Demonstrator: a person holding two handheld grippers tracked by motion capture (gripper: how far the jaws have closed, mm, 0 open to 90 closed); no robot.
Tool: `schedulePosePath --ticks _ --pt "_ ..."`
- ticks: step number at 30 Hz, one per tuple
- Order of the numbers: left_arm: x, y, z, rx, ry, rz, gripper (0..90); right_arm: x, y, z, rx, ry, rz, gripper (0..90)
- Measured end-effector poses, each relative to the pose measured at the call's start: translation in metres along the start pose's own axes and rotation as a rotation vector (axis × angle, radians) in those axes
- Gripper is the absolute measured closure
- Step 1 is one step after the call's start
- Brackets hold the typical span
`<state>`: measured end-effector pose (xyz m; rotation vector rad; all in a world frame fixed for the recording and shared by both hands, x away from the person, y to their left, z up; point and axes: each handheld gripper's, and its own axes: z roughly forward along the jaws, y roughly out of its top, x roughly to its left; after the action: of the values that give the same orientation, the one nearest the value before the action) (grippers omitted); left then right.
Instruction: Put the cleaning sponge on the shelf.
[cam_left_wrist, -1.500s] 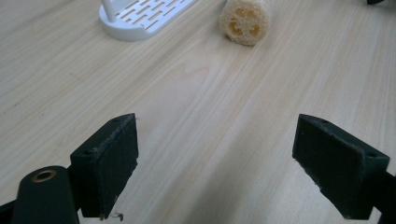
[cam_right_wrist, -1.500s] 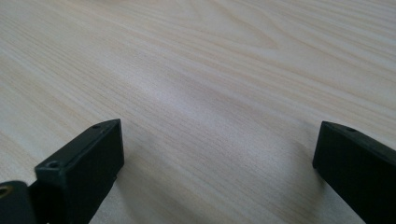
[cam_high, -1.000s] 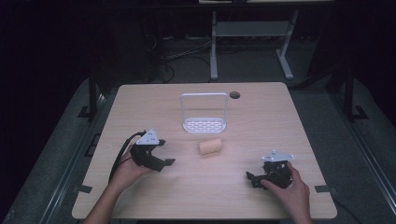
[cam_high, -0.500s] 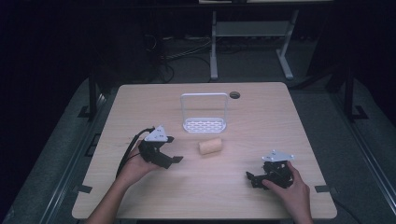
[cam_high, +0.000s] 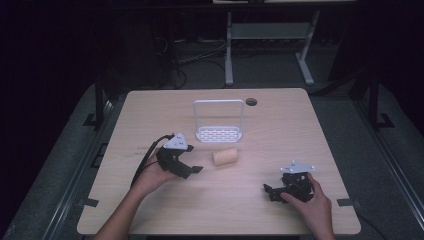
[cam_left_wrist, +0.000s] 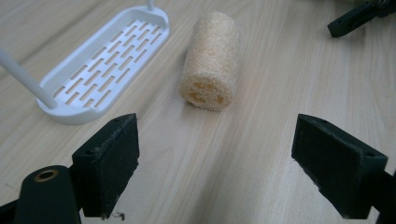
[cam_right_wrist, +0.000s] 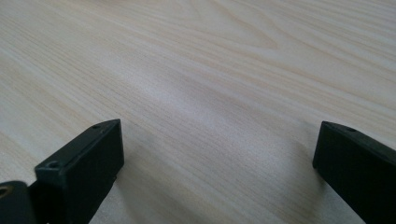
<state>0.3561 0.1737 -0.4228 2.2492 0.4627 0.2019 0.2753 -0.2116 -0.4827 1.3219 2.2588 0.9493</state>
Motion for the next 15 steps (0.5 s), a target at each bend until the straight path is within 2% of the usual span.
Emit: schedulePosePath --ticks 6,15 --pt "0.0 0.002 0.007 0.012 -0.015 -0.004 14.6 0.0 0.0 0.0 0.0 0.0 0.0 1.5" --pt "0.002 0.019 0.022 0.024 -0.035 0.024 14.6 0.0 0.0 0.0 0.0 0.001 0.0 1.6"
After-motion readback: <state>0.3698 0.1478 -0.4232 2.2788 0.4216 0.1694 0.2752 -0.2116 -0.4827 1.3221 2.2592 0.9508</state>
